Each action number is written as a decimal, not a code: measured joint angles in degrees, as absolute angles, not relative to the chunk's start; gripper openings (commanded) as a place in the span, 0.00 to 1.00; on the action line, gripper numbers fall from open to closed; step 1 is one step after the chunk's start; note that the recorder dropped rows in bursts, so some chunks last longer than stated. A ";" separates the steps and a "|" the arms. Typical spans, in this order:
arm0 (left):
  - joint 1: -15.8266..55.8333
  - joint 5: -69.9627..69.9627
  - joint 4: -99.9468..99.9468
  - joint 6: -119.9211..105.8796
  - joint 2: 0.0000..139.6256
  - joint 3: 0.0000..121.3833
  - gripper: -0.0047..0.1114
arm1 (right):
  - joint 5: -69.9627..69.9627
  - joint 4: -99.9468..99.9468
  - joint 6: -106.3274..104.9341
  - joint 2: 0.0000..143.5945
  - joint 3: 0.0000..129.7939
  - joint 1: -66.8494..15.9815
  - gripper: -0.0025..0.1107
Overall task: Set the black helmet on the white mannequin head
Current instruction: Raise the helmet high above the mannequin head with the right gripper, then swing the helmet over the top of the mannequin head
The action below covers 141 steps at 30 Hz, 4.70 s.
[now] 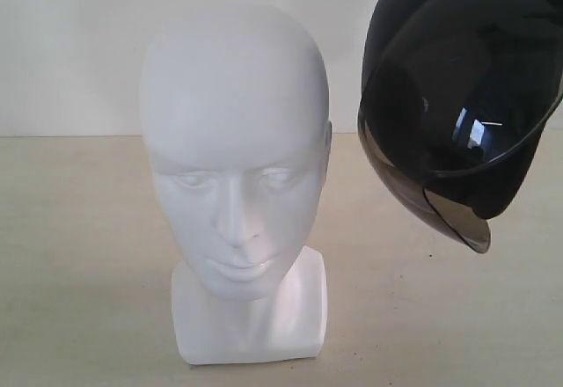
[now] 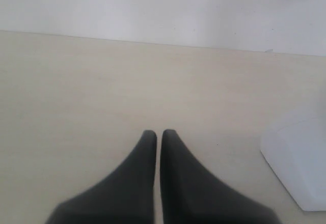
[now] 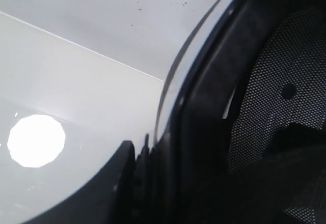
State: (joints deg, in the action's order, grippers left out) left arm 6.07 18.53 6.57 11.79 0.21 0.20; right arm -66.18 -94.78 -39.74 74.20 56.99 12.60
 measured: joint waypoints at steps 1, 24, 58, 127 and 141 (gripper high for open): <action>6.07 18.53 6.57 11.79 0.21 0.20 0.08 | -65.27 -94.78 -39.31 74.05 56.99 12.60 0.02; 6.07 18.53 6.57 11.79 0.21 0.20 0.08 | -20.99 -65.68 -3.21 66.30 56.99 -10.70 0.02; 6.07 18.53 6.57 11.79 0.21 0.20 0.08 | 19.28 25.70 102.52 63.22 47.82 -15.20 0.02; 6.07 18.53 6.57 11.79 0.21 0.20 0.08 | 64.53 6.50 120.09 85.51 65.55 -6.34 0.02; 6.07 18.53 6.57 11.79 0.21 0.20 0.08 | 65.31 12.16 120.21 87.34 66.01 -8.54 0.02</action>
State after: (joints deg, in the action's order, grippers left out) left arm 6.07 18.53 6.57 11.79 0.21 0.20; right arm 65.31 12.16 120.21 87.34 66.01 -8.54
